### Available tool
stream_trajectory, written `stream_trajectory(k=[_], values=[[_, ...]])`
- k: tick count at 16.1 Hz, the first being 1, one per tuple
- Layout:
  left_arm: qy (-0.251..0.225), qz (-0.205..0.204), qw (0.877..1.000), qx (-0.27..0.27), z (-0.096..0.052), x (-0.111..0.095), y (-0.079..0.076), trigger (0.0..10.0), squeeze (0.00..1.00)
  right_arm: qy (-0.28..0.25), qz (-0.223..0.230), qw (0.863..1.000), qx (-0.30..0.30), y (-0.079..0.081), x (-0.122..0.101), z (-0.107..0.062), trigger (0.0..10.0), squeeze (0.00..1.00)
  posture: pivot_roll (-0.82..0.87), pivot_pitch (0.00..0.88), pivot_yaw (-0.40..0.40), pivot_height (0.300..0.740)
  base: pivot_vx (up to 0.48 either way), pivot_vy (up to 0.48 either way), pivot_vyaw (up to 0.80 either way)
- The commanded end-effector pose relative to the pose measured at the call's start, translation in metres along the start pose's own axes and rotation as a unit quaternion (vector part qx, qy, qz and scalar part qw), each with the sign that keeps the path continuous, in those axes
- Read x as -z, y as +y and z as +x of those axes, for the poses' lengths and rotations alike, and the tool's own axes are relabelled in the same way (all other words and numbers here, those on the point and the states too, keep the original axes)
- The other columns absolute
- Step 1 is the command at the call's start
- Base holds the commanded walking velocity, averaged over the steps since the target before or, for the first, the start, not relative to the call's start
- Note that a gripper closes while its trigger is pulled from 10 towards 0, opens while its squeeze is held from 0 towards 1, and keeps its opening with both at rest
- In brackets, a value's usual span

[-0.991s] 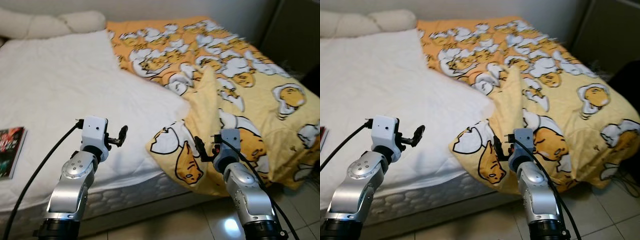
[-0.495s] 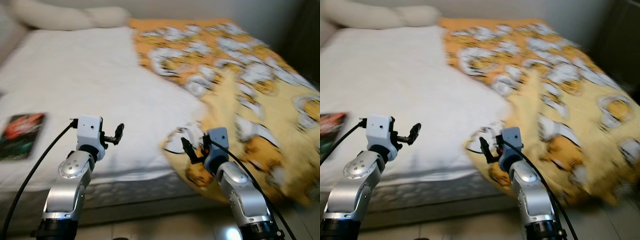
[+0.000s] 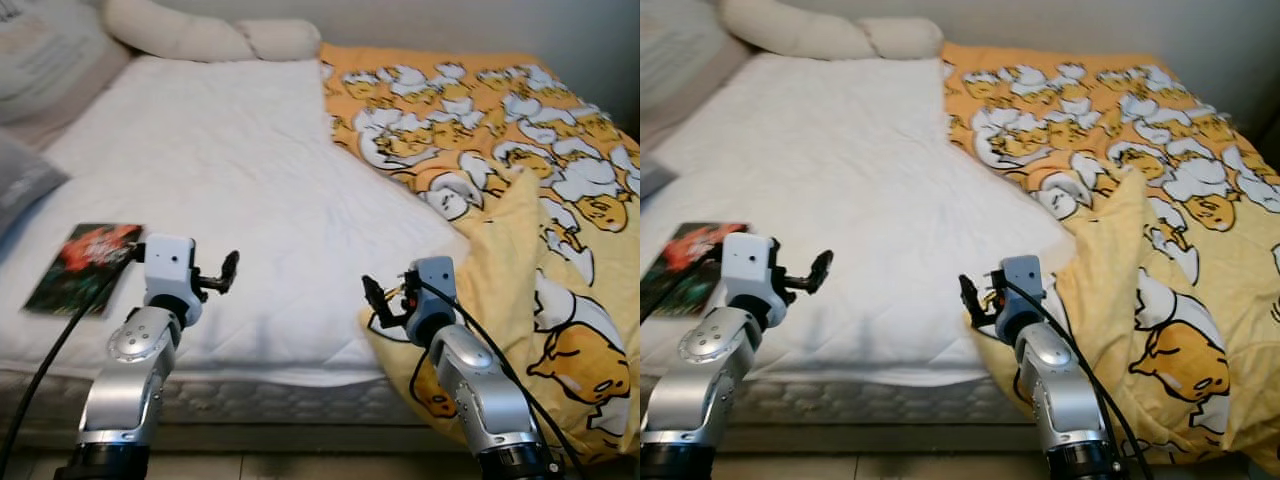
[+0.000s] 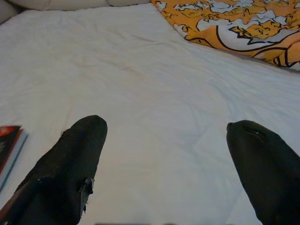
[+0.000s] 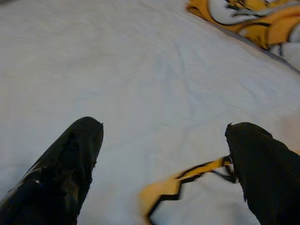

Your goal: Clean up the room

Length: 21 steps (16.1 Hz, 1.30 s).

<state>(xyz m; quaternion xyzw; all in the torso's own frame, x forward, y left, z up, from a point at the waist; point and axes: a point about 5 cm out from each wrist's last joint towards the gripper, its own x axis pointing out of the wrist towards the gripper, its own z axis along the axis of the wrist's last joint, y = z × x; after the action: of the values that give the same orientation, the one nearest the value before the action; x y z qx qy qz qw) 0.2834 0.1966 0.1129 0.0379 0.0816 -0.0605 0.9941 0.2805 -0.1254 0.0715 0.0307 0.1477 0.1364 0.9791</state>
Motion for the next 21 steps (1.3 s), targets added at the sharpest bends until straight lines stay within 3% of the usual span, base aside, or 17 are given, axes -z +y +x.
stream_trajectory(k=[1, 12, 13, 14, 15, 18, 21], values=[[0.002, 0.004, 1.0, -0.004, 0.001, -0.002, 0.001, 10.0, 0.19, -0.001, -0.003, 1.0, 0.012, -0.003, -0.001, 0.0, 10.0, 0.0, 0.11, 0.0, -0.016, 0.74, 0.0, 0.0, 0.0], [0.001, 0.026, 0.999, 0.027, -0.001, -0.006, -0.005, 10.0, 0.12, 0.016, -0.004, 1.0, 0.026, -0.008, 0.001, -0.002, 10.0, 0.0, 0.11, 0.0, -0.021, 0.74, 0.0, 0.0, 0.0], [0.007, 0.032, 0.999, 0.037, -0.003, -0.006, -0.004, 10.0, 0.11, 0.019, 0.005, 0.999, 0.028, -0.009, 0.002, -0.003, 10.0, 0.11, 0.1, 0.0, -0.011, 0.74, 0.0, 0.0, 0.0], [0.012, 0.037, 0.998, 0.044, -0.004, -0.005, -0.003, 10.0, 0.11, 0.021, 0.006, 0.999, 0.032, -0.012, 0.004, -0.003, 10.0, 0.83, 0.09, 0.0, -0.006, 0.74, 0.0, 0.0, 0.0], [0.014, 0.039, 0.998, 0.047, -0.005, -0.005, -0.003, 10.0, 0.11, 0.025, 0.004, 0.999, 0.036, -0.014, 0.005, -0.003, 10.0, 1.0, 0.09, 0.0, 0.001, 0.74, 0.0, 0.0, 0.0], [0.033, 0.051, 0.995, 0.084, -0.011, -0.002, -0.004, 10.0, 0.11, 0.046, -0.019, 0.997, 0.058, -0.028, 0.002, 0.011, 10.0, 1.0, 0.08, 0.0, 0.018, 0.74, 0.0, 0.0, 0.0], [0.052, 0.094, 0.986, 0.127, -0.008, 0.0, -0.003, 10.0, 0.12, 0.09, -0.073, 0.993, 0.035, -0.026, 0.0, 0.04, 10.0, 1.0, 0.11, 0.0, 0.015, 0.74, 0.0, 0.0, 0.0]])
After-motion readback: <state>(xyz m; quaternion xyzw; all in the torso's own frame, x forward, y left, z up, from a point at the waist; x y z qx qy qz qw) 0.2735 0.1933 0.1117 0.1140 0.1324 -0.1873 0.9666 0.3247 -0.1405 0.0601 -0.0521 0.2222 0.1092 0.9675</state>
